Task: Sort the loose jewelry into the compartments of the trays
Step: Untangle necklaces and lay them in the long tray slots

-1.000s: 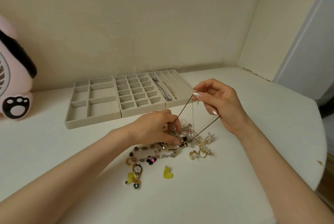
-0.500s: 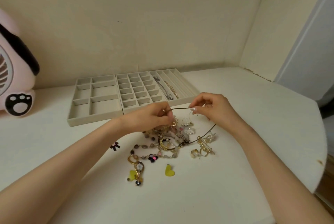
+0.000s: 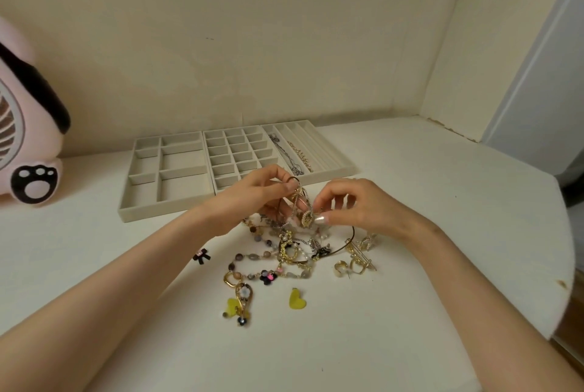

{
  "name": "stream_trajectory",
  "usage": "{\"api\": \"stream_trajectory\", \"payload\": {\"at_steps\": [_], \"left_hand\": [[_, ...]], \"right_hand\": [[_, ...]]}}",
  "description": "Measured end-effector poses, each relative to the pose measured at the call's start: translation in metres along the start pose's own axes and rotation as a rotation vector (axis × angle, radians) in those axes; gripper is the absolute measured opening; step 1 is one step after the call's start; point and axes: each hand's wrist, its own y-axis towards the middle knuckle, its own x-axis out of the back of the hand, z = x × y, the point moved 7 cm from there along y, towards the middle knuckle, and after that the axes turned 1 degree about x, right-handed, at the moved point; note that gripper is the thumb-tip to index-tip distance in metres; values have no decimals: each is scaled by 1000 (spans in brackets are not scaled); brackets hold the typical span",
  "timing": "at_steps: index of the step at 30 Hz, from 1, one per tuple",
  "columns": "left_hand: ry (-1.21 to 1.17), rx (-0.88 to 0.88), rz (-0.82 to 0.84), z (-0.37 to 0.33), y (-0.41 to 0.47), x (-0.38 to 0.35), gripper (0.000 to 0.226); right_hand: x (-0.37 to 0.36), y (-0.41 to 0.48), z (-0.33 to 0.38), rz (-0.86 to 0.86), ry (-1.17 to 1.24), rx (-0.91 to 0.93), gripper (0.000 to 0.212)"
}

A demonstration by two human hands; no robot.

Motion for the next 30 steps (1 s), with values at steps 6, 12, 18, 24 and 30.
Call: {"api": "stream_trajectory", "payload": {"at_steps": [6, 12, 18, 24, 30], "left_hand": [[-23, -36, -27, -3, 0, 2, 10], [-8, -61, -37, -5, 0, 1, 7], [23, -76, -133, -4, 2, 9, 6], [92, -46, -145, -3, 1, 13, 15], [159, -80, -105, -16, -1, 9, 20]], "right_hand": [[-9, 3, -2, -23, 59, -23, 14], [-6, 5, -7, -89, 33, -77, 4], [5, 4, -6, -196, -86, -50, 16], [-6, 5, 16, -256, -186, 95, 13], [-28, 6, 18, -111, -332, 43, 23]]}}
